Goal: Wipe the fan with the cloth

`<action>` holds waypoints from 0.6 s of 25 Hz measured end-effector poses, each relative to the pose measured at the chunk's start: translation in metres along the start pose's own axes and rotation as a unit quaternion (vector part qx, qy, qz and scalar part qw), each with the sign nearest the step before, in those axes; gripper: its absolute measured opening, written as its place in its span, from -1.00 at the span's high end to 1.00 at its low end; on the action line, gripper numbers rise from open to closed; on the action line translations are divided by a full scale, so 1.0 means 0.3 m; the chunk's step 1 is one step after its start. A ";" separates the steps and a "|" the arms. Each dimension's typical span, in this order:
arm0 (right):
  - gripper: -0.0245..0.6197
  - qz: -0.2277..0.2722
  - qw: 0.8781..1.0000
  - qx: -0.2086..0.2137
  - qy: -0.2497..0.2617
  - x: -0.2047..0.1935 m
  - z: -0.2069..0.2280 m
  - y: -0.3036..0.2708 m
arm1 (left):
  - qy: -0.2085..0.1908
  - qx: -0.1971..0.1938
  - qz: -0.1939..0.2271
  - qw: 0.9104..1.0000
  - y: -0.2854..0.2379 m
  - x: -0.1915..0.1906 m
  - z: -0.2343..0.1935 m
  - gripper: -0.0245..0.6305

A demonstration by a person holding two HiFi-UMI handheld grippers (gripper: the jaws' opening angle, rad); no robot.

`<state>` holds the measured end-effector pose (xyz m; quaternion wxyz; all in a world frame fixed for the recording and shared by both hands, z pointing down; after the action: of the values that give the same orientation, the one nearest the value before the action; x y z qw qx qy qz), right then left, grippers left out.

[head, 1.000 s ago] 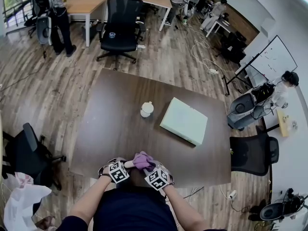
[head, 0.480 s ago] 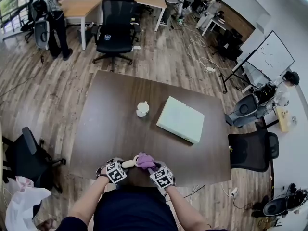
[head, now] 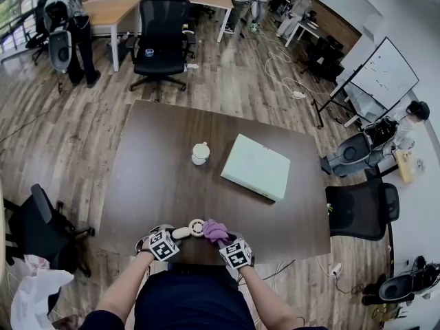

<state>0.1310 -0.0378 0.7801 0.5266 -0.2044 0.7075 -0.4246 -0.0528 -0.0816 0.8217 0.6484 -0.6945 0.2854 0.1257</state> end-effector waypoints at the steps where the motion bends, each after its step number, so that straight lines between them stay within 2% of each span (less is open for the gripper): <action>1: 0.56 -0.003 1.000 -0.001 -0.002 -0.011 0.001 -0.002 | -0.001 0.002 0.002 1.000 0.000 -0.001 -0.001 0.33; 8: 0.56 -0.028 0.998 0.005 -0.053 -0.110 0.007 -0.007 | 0.009 0.017 0.028 0.999 0.016 -0.001 0.001 0.31; 12: 0.56 -0.025 0.996 0.008 -0.083 -0.130 0.016 -0.012 | 0.010 0.014 0.022 1.000 0.036 -0.015 0.016 0.06; 15: 0.56 -0.020 0.996 0.007 -0.088 -0.132 0.009 -0.017 | -0.005 0.017 0.025 1.000 0.062 0.037 0.019 -0.10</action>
<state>0.1468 -0.0126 0.8067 0.5795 -0.2518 0.6511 -0.4205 -0.0530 -0.0785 0.7994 0.6580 -0.6756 0.3014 0.1404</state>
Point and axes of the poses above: the fingertips, and each gripper's own axes: y backward along the fingers, z to its right, x out of its top, the point moved 3 cm from there along y, backward along the fingers, and after that the axes turned 3 degrees about -x, right-handed, at the moved point
